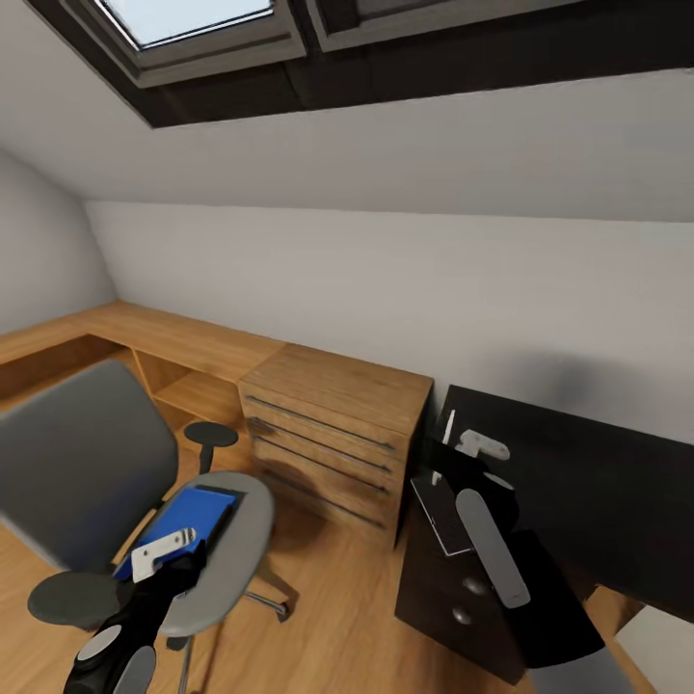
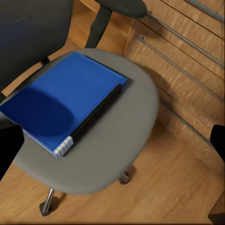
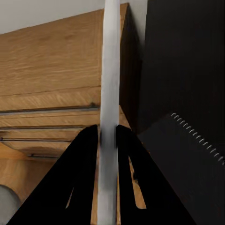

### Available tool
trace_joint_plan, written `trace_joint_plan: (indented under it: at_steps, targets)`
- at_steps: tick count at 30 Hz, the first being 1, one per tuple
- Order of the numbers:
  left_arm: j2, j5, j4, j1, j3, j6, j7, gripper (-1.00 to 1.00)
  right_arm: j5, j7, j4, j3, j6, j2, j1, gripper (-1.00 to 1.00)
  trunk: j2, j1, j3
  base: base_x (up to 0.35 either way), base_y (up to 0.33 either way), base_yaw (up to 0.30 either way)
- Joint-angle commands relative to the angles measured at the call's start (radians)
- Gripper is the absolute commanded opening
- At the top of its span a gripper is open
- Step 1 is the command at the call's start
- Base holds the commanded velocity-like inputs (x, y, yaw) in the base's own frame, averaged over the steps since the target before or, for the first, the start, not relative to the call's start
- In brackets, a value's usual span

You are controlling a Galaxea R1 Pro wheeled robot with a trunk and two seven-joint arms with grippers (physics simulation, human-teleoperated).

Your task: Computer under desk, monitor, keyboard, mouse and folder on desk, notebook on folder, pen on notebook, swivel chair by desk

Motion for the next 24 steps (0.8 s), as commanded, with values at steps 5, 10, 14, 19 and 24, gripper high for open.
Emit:
trace_joint_plan:
  at_steps: [5,10,14,19,24]
  targets:
    - [0.001,0.009,-0.002,-0.001,-0.002,0.002,0.010,1.00,-0.008,0.002,0.111,-0.055,0.000,-0.037,-0.004,-1.00,-0.001,0.000,-0.001,0.064,-0.317,-0.001]
    - [0.000,0.010,-0.002,-0.001,-0.002,0.002,0.010,1.00,-0.008,0.005,0.209,-0.101,-0.003,-0.074,-0.013,-1.00,-0.001,0.000,-0.001,0.090,-0.317,0.000]
    - [0.000,0.010,-0.002,-0.001,-0.002,0.002,0.010,1.00,-0.010,0.041,0.316,-0.129,-0.031,-0.123,-0.054,-1.00,-0.001,0.000,-0.001,0.092,-0.317,0.000]
    - [0.000,0.009,-0.002,-0.001,-0.002,0.002,0.010,1.00,-0.010,0.080,0.446,-0.141,-0.036,-0.144,-0.116,-1.00,-0.001,0.000,-0.001,0.091,-0.289,0.000]
    - [-0.001,0.009,-0.002,-0.001,-0.006,0.001,0.009,1.00,-0.008,0.183,0.699,-0.142,-0.058,-0.161,-0.230,-1.00,-0.001,0.000,-0.001,0.028,-0.080,0.000]
